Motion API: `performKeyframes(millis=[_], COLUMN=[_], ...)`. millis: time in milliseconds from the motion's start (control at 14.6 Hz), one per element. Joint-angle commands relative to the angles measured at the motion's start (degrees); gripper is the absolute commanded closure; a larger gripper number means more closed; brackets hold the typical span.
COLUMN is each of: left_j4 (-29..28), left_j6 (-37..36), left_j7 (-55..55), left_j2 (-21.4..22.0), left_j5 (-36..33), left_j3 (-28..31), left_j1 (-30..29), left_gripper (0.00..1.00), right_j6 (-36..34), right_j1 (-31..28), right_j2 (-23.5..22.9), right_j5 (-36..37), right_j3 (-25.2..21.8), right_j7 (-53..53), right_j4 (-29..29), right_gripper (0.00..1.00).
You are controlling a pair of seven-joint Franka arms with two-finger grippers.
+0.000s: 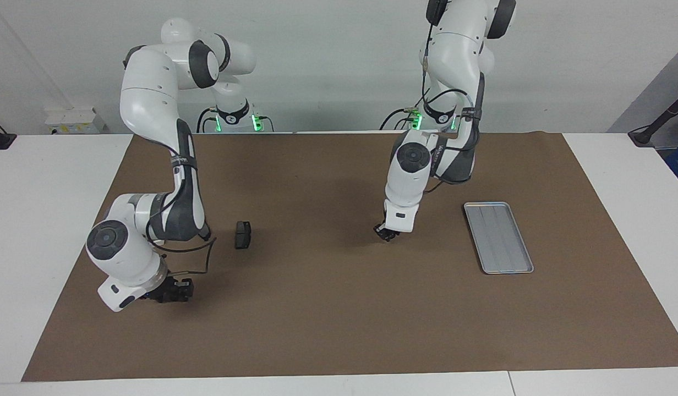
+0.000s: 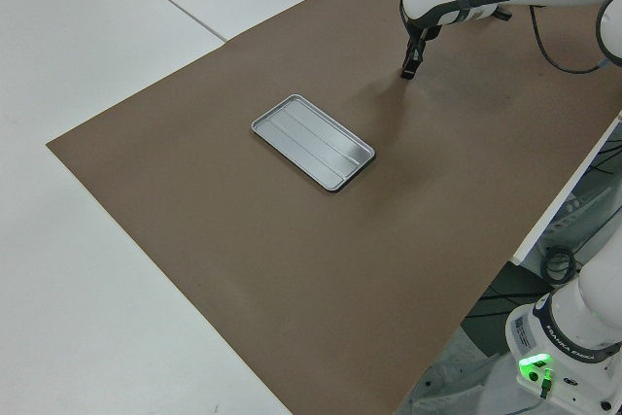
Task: Pick bearing gear from pile to tray
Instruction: 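Carry the bearing with the left gripper and lower it into the tray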
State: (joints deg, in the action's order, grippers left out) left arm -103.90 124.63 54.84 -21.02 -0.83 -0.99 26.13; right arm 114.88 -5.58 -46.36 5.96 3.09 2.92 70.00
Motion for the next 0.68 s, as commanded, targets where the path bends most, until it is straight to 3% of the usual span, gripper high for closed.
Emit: performKeyframes(millis=[0,205,479,616], left_j4=[-6.65,-10.44,-14.48,-16.50], left_j6=[-6.14,-8.97,-5.56,-2.13], left_j7=[-10.66,-24.47,-43.11,-44.11], left_j2=[11.76,16.97,18.12,18.12], left_j5=[-0.49,-0.40,-0.40,-0.40], left_j3=[-0.33,-0.33,-0.24,-0.24], left_j1=[-7.12,-14.68,-23.48,-25.50], left_gripper=[1.00,1.00,1.00,1.00], right_j6=[-0.35,-1.32,-4.39,-4.58], right_j1=[-1.19,-1.27,-1.36,-1.36], right_j2=[-0.49,-1.01,-1.19,-1.19], right_j5=[-0.60,-0.60,-0.51,-0.42], right_j3=[1.04,1.04,1.04,1.04], right_j7=[0.24,0.77,0.86,1.47], right_j4=[-0.21,-0.21,-0.39,-0.39], right_gripper=[0.43,0.48,0.56,0.61])
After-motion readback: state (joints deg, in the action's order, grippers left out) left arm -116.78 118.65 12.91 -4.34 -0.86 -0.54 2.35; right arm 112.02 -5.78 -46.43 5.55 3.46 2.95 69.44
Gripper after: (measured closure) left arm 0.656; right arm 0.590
